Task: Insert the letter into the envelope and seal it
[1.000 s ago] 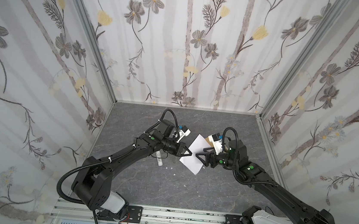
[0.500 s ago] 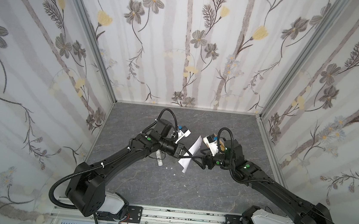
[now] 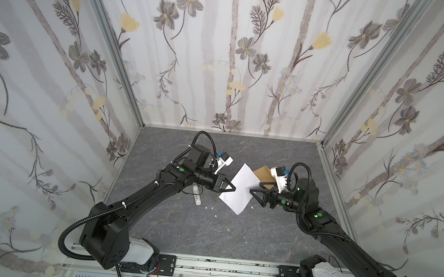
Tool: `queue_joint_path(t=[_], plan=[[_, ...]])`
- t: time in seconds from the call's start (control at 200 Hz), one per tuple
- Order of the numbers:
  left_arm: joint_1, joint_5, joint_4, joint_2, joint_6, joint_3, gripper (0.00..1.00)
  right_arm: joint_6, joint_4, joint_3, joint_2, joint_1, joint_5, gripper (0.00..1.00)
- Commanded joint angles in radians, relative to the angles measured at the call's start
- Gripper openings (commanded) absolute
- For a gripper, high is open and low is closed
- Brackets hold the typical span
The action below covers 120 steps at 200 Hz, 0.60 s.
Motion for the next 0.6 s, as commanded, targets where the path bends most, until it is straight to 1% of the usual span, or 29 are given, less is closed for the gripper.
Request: queue_joint_path(t=[0.0,0.075,0.21,0.35,0.595], plan=[[0.001,-0.022,0.015,-0.001,-0.010,0.027,0.00,0.133,0.206,-0.049,0.003,-0.008,-0.100,0.90],[0.002,-0.032,0.022,-0.005,-0.020,0.045,0.00,0.221,0.334,-0.092,0.020,-0.011,-0.140,0.90],[0.000,-0.058,0.036,-0.020,-0.041,0.080,0.00,0.354,0.554,-0.152,0.054,-0.010,-0.176,0.90],[-0.001,-0.068,0.067,-0.025,-0.075,0.091,0.00,0.500,0.787,-0.182,0.097,-0.010,-0.214,0.91],[-0.016,-0.084,0.148,-0.034,-0.147,0.090,0.00,0.655,1.060,-0.174,0.196,-0.004,-0.236,0.91]])
